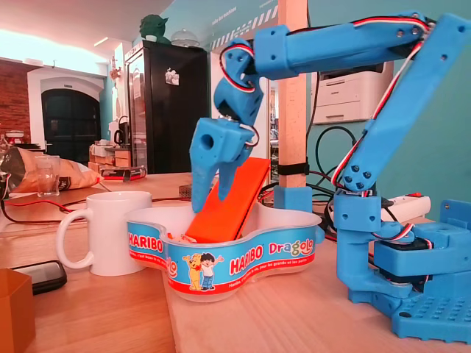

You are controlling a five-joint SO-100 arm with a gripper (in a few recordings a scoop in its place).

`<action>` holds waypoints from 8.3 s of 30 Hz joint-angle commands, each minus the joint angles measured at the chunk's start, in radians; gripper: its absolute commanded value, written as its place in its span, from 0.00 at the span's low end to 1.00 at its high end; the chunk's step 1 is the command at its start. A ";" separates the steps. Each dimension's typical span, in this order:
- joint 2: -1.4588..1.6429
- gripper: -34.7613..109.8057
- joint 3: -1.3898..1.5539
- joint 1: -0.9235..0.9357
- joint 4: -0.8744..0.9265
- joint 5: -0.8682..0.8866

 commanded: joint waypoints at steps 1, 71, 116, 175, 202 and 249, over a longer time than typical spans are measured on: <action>-0.018 0.48 -0.069 -0.021 0.012 0.023; -0.057 0.48 0.247 -0.025 -0.219 0.028; -0.037 0.22 -0.041 -0.021 -0.204 0.026; -0.673 0.22 -0.675 0.095 -0.690 0.003; -0.655 0.22 -0.522 0.158 -0.686 -0.130; 0.316 0.38 0.072 -0.268 -0.687 -0.189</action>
